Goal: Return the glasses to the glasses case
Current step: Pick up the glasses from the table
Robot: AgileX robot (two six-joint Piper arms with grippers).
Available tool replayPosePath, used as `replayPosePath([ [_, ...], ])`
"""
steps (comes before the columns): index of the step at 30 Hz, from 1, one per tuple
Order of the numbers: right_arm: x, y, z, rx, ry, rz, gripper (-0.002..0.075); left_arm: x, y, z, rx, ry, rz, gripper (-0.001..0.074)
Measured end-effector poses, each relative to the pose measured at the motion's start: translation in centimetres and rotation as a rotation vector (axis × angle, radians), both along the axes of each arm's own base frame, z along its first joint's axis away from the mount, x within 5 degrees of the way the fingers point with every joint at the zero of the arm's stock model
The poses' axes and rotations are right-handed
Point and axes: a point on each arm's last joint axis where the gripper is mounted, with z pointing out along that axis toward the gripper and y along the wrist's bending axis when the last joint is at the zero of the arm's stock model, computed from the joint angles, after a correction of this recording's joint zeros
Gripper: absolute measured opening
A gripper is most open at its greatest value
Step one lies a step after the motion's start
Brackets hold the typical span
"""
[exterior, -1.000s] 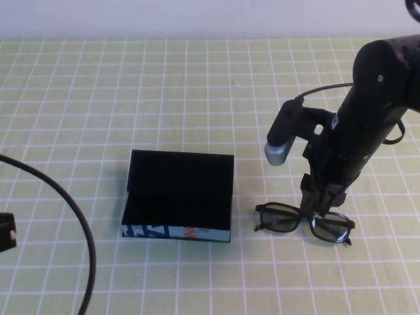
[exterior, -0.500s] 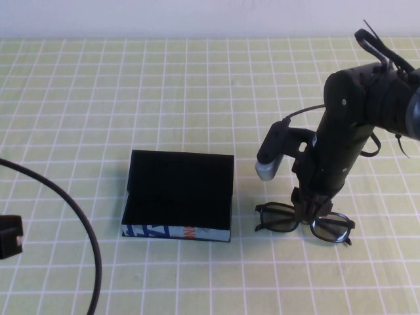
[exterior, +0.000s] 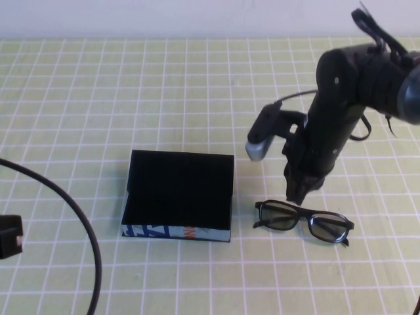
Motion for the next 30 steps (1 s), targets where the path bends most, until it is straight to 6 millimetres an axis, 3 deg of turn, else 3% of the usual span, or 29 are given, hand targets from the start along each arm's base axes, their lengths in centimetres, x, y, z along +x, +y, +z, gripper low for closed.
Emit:
replayPosePath([
  [6,0.9,0.5,3.3,0.030,-0.048,0.010,-0.0015,0.0,0.1,0.0,0.032,-0.011,-0.020,-0.0003],
  [10,0.9,0.5,3.5,0.025,-0.047,0.012,0.0001,-0.1,0.1,-0.2,0.048,0.002,-0.032,-0.0003],
  [18,0.1,-0.1,1.4,-0.017,0.026,0.012,0.0267,-0.3,0.1,-0.3,0.054,0.021,-0.040,-0.0003],
  [25,-0.4,-1.6,-1.0,-0.032,0.083,-0.029,0.0307,-0.3,0.1,-0.3,0.059,0.022,-0.041,-0.0003],
  [30,0.1,-1.4,-1.7,-0.004,0.080,-0.049,0.0308,-0.3,0.1,-0.3,0.061,0.023,-0.041,-0.0003],
])
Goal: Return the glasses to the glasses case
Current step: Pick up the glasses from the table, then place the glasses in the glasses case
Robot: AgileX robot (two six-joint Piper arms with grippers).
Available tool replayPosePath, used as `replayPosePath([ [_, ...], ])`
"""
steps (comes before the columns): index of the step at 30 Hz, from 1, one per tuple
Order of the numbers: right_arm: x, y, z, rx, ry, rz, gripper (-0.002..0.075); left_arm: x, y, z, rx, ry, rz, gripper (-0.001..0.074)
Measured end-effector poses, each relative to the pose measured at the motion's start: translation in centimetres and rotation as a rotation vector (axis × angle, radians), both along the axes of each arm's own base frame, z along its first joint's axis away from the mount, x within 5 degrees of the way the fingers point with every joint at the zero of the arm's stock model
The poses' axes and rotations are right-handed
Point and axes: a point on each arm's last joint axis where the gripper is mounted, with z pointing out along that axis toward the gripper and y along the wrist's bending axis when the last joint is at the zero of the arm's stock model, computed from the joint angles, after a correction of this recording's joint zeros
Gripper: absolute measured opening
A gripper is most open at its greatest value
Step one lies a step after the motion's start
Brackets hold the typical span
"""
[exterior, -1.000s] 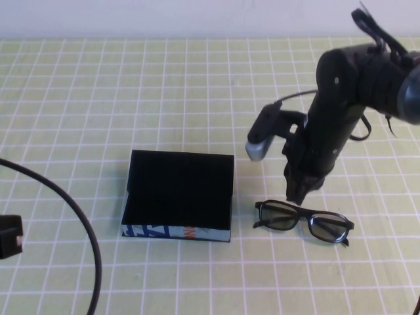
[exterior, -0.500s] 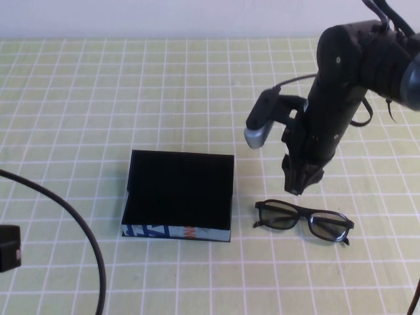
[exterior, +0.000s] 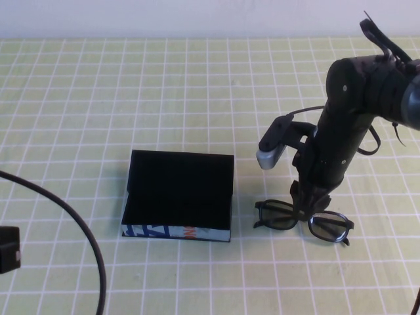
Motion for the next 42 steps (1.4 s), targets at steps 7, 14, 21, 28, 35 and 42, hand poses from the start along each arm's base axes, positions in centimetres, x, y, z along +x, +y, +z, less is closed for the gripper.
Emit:
replayPosePath([
  [7,0.2,0.3,-2.0,0.002,0.055,-0.012,0.0256,-0.1,0.0,0.0,0.001,0.008,-0.003,-0.0003],
  [14,0.3,0.4,-1.6,0.000,0.066,-0.006,0.0068,-0.1,0.0,-0.1,0.003,0.009,-0.003,-0.0003],
  [21,2.1,1.3,2.6,0.061,-0.045,0.001,0.0068,-0.1,0.0,-0.1,0.003,0.009,-0.003,-0.0003],
  [28,2.4,3.3,8.4,0.166,-0.197,0.035,0.0068,0.1,0.1,0.0,0.030,-0.017,-0.012,-0.0003],
  [35,-1.2,9.7,11.3,0.298,-0.243,0.259,0.0068,0.4,0.2,0.3,0.033,-0.072,-0.006,-0.0003],
  [42,-3.2,14.8,8.0,0.284,-0.190,0.419,0.0068,0.5,0.2,0.4,0.031,-0.084,-0.001,-0.0003],
])
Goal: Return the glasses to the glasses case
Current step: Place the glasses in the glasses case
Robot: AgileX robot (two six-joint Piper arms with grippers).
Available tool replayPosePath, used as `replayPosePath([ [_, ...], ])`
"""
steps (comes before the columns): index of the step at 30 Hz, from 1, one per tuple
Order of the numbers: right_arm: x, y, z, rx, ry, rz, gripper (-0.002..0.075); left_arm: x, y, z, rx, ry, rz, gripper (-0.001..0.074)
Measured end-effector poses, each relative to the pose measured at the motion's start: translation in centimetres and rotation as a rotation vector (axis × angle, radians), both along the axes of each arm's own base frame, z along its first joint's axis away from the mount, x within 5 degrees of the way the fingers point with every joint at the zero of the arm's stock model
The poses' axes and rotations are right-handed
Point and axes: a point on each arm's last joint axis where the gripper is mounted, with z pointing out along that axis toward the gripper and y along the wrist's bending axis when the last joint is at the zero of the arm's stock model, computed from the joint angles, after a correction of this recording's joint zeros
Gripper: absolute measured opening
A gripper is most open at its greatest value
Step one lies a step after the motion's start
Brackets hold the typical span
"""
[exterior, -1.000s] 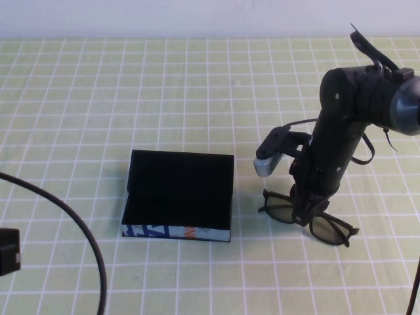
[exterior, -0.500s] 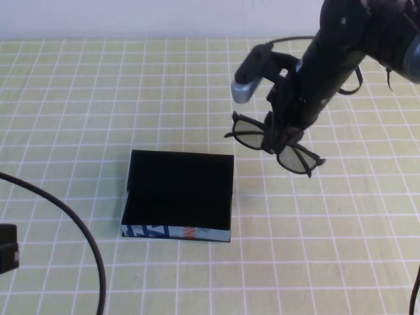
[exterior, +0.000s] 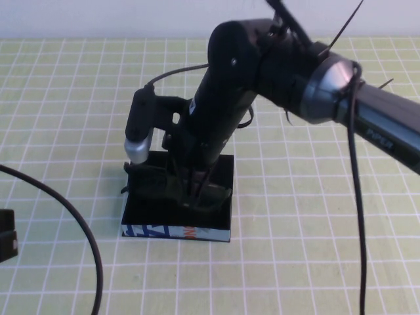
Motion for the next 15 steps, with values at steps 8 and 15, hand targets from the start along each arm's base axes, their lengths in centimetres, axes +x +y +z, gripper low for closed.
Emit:
replayPosePath([
  [8,1.0,1.5,-3.3,-0.068,-0.020,0.019,0.0067,0.0,0.0,0.0,0.000,0.000,0.000,-0.0003],
  [15,1.5,1.9,-4.5,-0.072,-0.021,0.010,0.0067,0.0,0.0,0.0,-0.002,0.000,0.000,-0.0003],
])
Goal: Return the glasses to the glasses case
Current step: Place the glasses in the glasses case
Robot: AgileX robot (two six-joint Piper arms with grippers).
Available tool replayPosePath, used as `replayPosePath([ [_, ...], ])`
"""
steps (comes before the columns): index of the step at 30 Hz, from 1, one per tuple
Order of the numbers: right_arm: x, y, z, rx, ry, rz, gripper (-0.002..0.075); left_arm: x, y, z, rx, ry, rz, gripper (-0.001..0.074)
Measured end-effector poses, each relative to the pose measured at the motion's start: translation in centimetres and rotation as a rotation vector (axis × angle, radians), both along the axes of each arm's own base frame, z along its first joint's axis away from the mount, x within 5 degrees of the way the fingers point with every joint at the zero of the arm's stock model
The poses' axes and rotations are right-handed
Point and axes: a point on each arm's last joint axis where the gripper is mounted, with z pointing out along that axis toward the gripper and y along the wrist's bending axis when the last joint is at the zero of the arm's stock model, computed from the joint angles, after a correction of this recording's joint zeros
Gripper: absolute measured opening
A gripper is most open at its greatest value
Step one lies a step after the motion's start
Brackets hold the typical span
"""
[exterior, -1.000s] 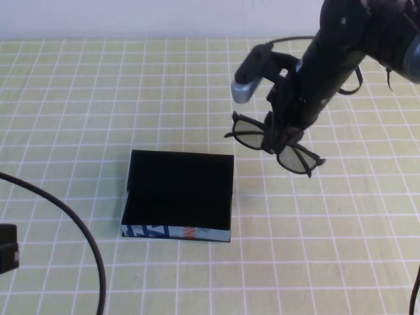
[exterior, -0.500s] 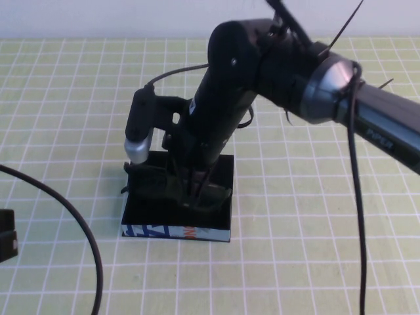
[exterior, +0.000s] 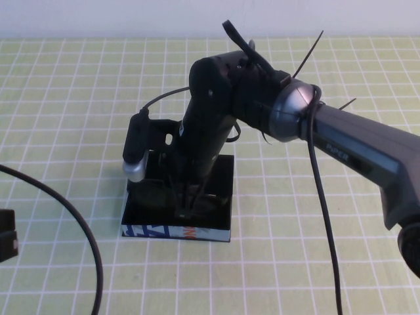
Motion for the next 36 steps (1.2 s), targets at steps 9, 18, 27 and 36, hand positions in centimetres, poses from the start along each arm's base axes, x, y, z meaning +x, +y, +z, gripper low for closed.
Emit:
replayPosePath([
  [9,0.6,0.5,-2.0,-0.011,0.014,-0.007,0.0067,0.0,0.0,0.0,0.000,0.000,0.000,-0.0003],
  [18,1.1,0.3,-2.0,-0.033,-0.028,-0.072,0.0191,0.0,0.0,0.0,0.012,-0.005,-0.012,-0.0003],
  [27,1.6,0.2,2.1,0.065,-0.051,-0.123,0.0213,1.3,-0.1,-0.8,0.067,0.035,-0.063,-0.0003],
  [36,1.2,-0.5,4.5,0.133,0.014,-0.138,0.0214,2.1,-0.3,-1.9,0.075,0.139,-0.082,-0.0003],
])
